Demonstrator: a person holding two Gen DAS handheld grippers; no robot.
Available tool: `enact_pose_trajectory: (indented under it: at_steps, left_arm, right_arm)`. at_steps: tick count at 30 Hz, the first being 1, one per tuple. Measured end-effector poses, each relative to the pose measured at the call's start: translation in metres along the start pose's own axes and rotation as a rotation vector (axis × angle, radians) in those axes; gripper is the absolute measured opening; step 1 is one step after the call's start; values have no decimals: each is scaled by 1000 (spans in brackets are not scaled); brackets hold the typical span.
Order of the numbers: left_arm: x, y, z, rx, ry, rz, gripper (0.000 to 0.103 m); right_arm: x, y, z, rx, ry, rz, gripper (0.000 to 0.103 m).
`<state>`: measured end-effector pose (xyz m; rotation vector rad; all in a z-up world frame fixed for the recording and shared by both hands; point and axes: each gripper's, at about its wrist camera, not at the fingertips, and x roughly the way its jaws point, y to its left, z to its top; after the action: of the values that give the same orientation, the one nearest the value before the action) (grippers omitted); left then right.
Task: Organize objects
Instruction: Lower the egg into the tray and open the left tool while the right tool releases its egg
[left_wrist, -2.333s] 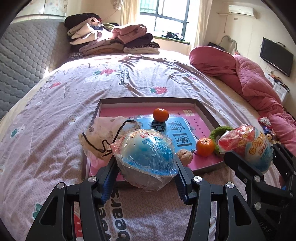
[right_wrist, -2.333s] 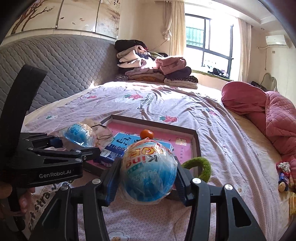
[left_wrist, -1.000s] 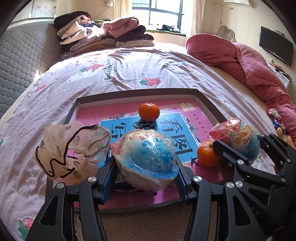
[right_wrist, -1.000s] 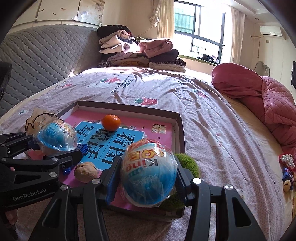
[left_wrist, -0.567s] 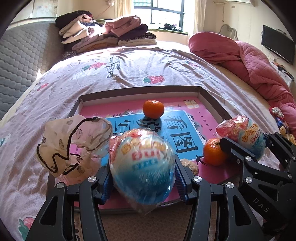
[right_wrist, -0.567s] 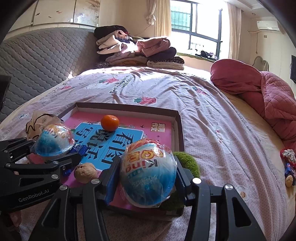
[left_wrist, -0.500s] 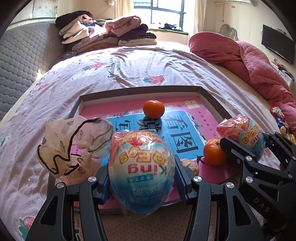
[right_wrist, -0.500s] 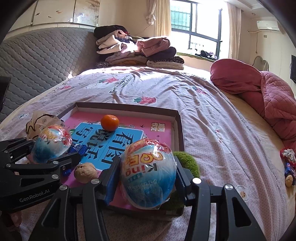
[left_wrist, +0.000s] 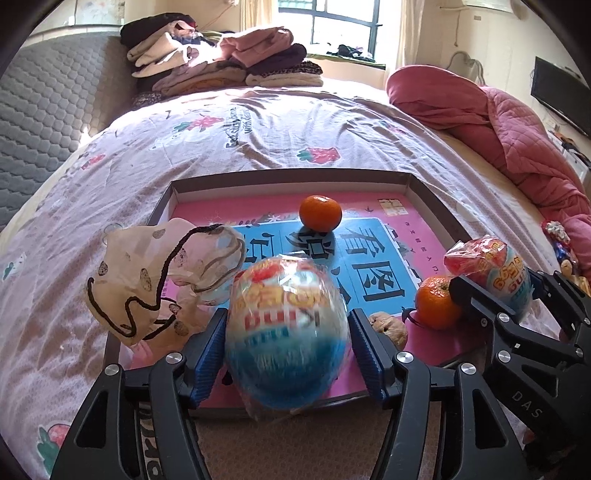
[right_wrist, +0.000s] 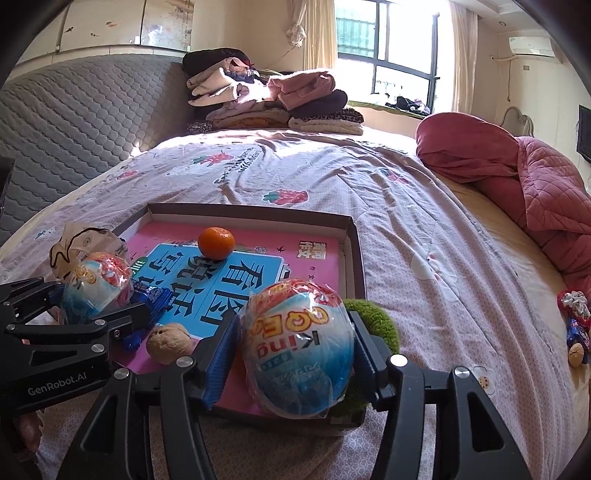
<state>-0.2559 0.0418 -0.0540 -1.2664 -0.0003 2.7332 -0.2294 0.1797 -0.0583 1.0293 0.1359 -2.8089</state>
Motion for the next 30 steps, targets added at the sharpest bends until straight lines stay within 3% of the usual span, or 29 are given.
enact_pose_trajectory:
  at_steps: [13, 30]
  left_arm:
    - [-11, 5, 1, -32, -13, -12, 73]
    - [-37, 4, 5, -33, -53, -6, 74]
  right_arm:
    - [-7, -4, 2, 23, -18, 3, 61]
    - [-29, -6, 10, 25, -86, -26, 62]
